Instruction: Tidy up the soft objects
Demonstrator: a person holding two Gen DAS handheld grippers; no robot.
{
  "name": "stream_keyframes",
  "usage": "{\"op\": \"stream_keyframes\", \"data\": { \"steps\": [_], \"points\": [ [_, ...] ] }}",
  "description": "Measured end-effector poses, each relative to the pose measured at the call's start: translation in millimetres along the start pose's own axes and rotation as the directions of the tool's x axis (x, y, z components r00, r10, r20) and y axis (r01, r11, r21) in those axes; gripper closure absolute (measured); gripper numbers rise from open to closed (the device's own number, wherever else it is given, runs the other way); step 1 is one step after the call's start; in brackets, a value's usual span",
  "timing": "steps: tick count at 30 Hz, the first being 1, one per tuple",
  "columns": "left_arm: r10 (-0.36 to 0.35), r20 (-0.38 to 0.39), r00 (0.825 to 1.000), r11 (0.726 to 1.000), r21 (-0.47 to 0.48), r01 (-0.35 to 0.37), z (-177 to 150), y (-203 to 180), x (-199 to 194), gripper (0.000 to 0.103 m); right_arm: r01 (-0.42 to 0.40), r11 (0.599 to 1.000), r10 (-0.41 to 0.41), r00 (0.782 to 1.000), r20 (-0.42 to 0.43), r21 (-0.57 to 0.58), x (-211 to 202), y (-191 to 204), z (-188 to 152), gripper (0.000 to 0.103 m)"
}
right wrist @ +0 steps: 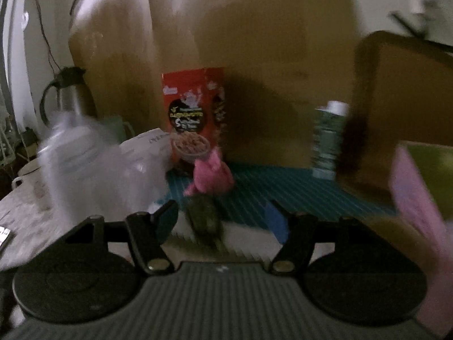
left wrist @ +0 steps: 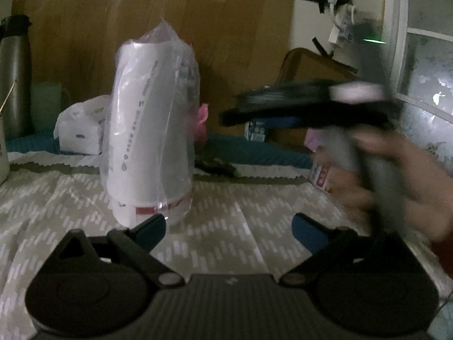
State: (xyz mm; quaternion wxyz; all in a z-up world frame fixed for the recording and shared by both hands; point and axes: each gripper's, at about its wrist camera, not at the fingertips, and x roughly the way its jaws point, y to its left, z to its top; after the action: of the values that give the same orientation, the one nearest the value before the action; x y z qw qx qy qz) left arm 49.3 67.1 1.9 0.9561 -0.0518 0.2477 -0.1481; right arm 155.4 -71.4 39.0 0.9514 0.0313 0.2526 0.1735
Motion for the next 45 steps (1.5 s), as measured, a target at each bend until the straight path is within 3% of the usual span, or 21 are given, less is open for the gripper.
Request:
{"op": "stream_keyframes", "data": {
  "steps": [6, 9, 12, 14, 17, 22, 27, 32, 37, 41, 45],
  "points": [
    [-0.009, 0.015, 1.000, 1.000, -0.014, 0.009, -0.9, 0.8, -4.8, 0.004, -0.016, 1.000, 0.017, 0.993, -0.114, 0.004, 90.2, 10.3, 25.9, 0.031],
    [-0.017, 0.015, 1.000, 0.999, -0.038, 0.017, -0.2, 4.7, -6.7, 0.004, 0.017, 1.000, -0.016, 0.988, -0.155, 0.004, 118.9, 11.1, 28.9, 0.032],
    [-0.018, 0.015, 1.000, 0.999, -0.048, 0.019, -0.1, 6.1, -7.1, 0.004, 0.027, 0.999, -0.022, 0.982, -0.187, 0.022, 133.0, 7.6, 30.1, 0.056],
    [-0.017, 0.014, 1.000, 0.998, -0.052, 0.018, -0.2, 7.6, -5.5, 0.004, 0.046, 0.998, -0.039, 0.986, -0.160, 0.046, 125.9, 4.3, 33.2, 0.058],
    [-0.016, 0.011, 1.000, 0.997, -0.071, 0.016, 0.0, 10.9, -5.5, 0.004, 0.119, 0.993, -0.118, 0.991, -0.066, 0.013, 98.1, 3.4, 37.1, 0.058],
    [-0.039, 0.000, 0.999, 0.989, -0.144, 0.039, 1.3, 24.2, -4.5, 0.004, 0.127, 0.990, -0.128, 0.992, -0.012, -0.057, 21.9, 0.5, 18.8, 0.057],
    [-0.056, -0.020, 0.998, 0.981, -0.187, 0.052, 2.1, 31.4, -2.1, 0.004, 0.007, 0.998, -0.010, 0.998, -0.054, -0.057, -62.4, -11.7, -25.5, 0.057],
    [-0.037, -0.049, 0.998, 0.993, -0.117, 0.031, 1.9, 18.1, 0.7, 0.004, -0.106, 0.991, 0.112, 0.991, -0.072, 0.080, -130.2, -26.7, -81.8, 0.056],
    [-0.012, -0.108, 0.994, 0.999, -0.054, 0.006, 1.6, -0.5, 2.3, 0.004, -0.068, 0.988, 0.073, 0.997, -0.033, 0.141, -171.2, -33.1, -123.0, 0.053],
    [-0.140, -0.122, 0.983, 0.986, -0.113, 0.126, -0.8, -24.4, -10.7, 0.004, 0.013, 0.991, -0.015, 1.000, 0.017, 0.136, -202.1, -36.0, -143.6, 0.043],
    [-0.269, -0.127, 0.955, 0.961, -0.108, 0.256, -1.5, -64.8, -23.8, 0.003, 0.054, 0.992, -0.059, 0.997, 0.040, 0.118, -219.6, -43.0, -155.5, 0.037]
  ]
}}
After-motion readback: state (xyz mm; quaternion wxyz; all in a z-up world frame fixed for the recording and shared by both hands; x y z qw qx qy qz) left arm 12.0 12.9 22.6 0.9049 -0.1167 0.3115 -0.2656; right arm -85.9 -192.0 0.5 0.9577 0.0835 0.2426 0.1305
